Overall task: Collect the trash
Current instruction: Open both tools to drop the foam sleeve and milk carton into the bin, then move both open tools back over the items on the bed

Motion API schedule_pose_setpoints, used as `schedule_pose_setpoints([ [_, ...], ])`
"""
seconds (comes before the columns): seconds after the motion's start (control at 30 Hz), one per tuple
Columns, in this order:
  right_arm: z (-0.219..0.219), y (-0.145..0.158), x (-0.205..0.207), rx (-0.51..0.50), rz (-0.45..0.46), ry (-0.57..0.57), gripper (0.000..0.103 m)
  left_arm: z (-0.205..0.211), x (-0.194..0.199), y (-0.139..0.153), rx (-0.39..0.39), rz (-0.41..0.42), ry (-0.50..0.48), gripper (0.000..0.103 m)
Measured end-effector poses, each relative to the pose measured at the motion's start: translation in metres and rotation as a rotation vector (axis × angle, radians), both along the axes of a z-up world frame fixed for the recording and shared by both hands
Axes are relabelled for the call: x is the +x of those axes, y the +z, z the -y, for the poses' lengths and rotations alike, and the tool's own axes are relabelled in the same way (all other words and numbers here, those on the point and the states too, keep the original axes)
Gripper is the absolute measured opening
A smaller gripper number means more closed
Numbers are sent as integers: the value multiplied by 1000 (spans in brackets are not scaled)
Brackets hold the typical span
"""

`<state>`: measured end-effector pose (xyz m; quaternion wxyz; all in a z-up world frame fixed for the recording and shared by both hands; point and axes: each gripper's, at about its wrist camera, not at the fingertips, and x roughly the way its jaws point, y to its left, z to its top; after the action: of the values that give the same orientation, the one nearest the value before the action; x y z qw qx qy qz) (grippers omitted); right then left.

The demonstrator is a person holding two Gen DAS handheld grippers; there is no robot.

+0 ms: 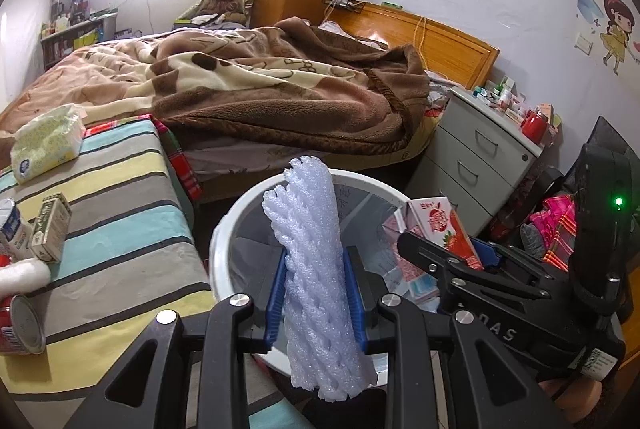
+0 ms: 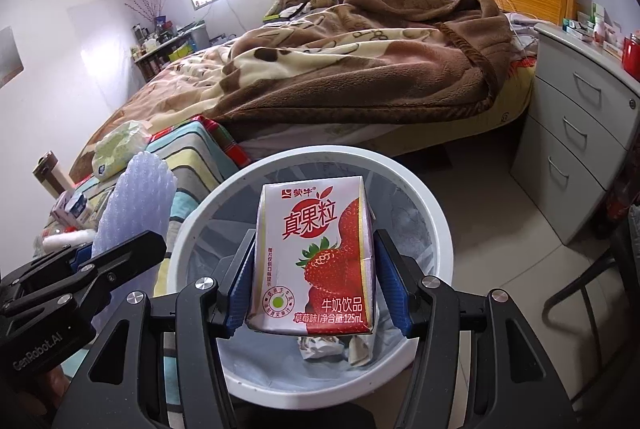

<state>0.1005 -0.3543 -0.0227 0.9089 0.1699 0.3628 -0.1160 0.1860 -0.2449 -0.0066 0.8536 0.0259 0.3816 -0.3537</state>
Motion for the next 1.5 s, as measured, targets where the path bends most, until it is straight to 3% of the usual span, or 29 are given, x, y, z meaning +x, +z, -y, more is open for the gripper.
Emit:
schedule_pose_setpoints([
  [0.13, 3, -3, 2, -3, -10, -9, 57, 2, 2, -2, 7, -8, 3, 32],
  [0.27, 3, -6, 3, -9, -29, -14, 59, 2, 3, -4, -8, -26, 2, 51],
  [0.3, 2, -6, 3, -11, -30, -15, 64, 1, 3, -4, -5, -26, 6, 53],
  [0.93, -17, 10, -3, -23, 24, -9, 75, -46, -1, 11, -22, 3, 88, 53],
  [1.5, -63, 22, 1, -18, 104, 83, 76, -120, -16, 31, -46, 65, 207, 53],
])
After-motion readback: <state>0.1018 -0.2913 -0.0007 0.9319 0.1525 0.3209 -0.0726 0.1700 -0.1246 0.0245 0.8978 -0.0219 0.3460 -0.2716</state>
